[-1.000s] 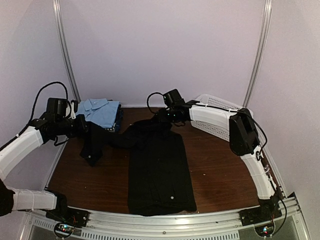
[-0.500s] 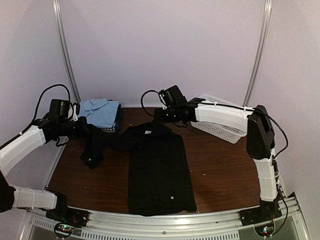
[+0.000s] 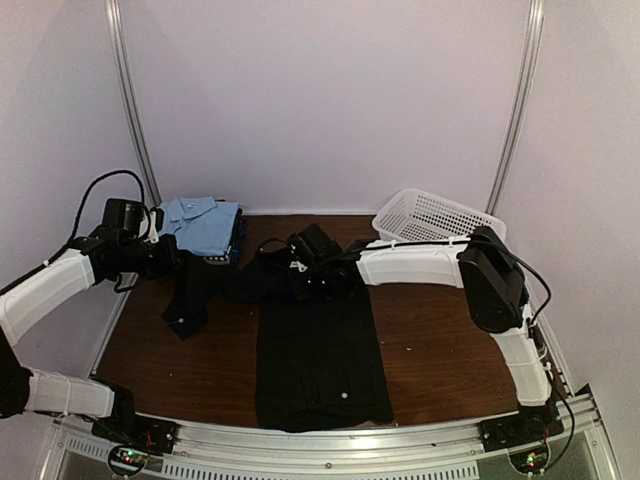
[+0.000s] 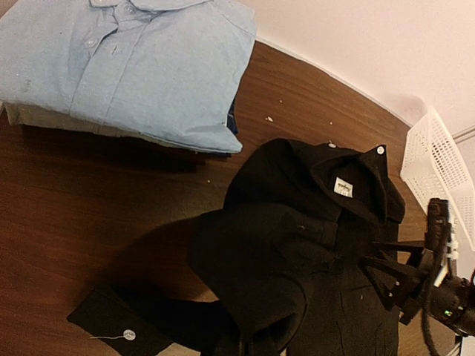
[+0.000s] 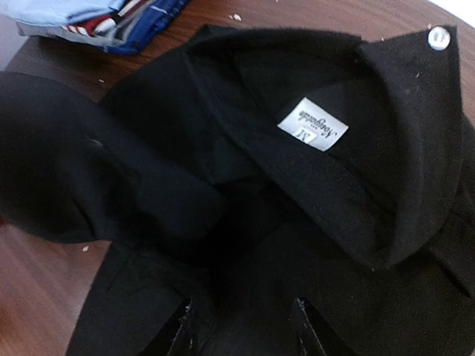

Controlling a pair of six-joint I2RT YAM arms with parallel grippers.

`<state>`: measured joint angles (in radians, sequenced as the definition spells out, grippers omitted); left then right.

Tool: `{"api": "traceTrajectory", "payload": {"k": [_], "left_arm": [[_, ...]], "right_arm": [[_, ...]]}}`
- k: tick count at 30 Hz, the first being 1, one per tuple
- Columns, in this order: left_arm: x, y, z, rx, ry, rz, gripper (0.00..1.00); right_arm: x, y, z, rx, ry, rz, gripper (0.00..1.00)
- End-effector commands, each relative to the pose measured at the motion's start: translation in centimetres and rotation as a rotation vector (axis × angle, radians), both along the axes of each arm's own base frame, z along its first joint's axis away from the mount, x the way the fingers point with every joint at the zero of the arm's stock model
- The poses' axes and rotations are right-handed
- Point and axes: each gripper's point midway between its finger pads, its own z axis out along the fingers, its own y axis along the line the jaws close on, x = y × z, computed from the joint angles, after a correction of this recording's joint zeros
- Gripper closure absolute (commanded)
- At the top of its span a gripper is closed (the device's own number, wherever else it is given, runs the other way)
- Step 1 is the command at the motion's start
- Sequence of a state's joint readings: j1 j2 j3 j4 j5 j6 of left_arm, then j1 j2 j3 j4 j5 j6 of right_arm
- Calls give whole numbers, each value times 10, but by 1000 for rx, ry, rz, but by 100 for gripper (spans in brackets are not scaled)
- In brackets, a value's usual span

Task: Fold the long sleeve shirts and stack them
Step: Flatten out the crumpled shirt at the center of the board.

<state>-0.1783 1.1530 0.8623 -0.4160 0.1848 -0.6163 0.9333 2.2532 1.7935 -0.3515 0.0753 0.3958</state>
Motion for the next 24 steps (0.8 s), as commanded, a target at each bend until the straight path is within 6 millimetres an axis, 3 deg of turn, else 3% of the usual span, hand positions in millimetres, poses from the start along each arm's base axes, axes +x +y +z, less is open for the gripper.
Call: {"api": "traceTrajectory", "payload": {"k": [1,7,16,19,24], "left_arm": [[15,-7,31,-12,-96,-46,100],[15,-9,47,7,-110,-82,100],[11,-1,57,71,-108,-76,100],[12,1,60,78,-110,-67,100],[14,2,58,86,-104,-61,100]], "right_arm": [[26,-6,-34,-43,21,-61,57],[82,-24,-48,-61,4,-154,58],[171,-59,-21,117,-57,-254,50],[187,-62,-8,198,-67,-262,44],[193,-53,14,303,-68,-225,30]]}}
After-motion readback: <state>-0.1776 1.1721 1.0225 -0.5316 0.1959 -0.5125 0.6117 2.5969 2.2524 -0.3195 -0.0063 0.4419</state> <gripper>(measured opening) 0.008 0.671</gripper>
